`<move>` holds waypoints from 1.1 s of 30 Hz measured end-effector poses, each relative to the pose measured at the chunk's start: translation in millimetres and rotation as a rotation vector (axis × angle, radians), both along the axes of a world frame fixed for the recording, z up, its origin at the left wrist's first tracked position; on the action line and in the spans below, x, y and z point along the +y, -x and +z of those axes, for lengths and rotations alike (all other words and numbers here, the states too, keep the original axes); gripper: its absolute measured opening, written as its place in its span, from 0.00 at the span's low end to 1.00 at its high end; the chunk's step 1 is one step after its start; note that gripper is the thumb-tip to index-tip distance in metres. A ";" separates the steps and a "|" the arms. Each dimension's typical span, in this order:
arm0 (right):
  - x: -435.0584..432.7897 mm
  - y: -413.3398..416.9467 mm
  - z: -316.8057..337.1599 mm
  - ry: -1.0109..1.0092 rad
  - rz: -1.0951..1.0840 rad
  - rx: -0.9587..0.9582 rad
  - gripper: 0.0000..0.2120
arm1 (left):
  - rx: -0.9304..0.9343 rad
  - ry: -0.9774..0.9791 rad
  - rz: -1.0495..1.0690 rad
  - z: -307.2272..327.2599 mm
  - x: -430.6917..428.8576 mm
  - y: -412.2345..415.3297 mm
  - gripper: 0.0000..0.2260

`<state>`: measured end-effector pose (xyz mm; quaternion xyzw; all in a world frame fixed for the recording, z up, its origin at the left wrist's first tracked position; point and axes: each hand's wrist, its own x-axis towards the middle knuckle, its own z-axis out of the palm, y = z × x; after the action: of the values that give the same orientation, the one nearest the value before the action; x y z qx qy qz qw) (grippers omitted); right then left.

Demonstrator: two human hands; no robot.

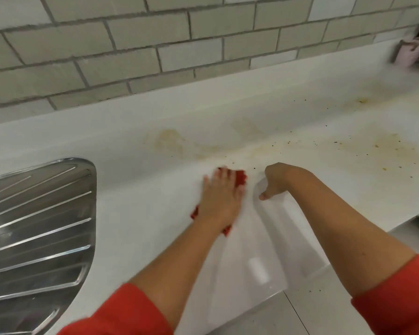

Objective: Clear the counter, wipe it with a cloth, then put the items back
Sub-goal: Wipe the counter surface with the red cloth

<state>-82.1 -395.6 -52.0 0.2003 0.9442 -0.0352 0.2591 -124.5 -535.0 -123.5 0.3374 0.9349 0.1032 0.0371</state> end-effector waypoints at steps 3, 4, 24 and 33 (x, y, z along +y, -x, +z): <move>1.3 -2.0 1.0 -0.004 0.034 -0.002 0.21 | -0.053 0.004 -0.175 4.9 -20.2 -53.4 0.24; 3.2 -2.9 1.4 0.000 0.045 0.005 0.22 | -0.048 0.018 -0.179 3.7 -34.4 -55.9 0.24; -105.0 13.5 -29.3 0.143 -0.007 0.348 0.28 | -0.381 -0.823 0.394 28.5 -61.5 16.9 0.20; -111.3 36.4 -64.1 0.162 0.624 0.457 0.37 | -0.056 -0.781 0.581 14.8 -160.9 123.0 0.17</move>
<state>-118.5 -506.9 -116.0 -0.1303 0.9872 -0.0727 0.0555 -247.5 -695.9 -108.7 0.0482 0.8804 0.4616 -0.0976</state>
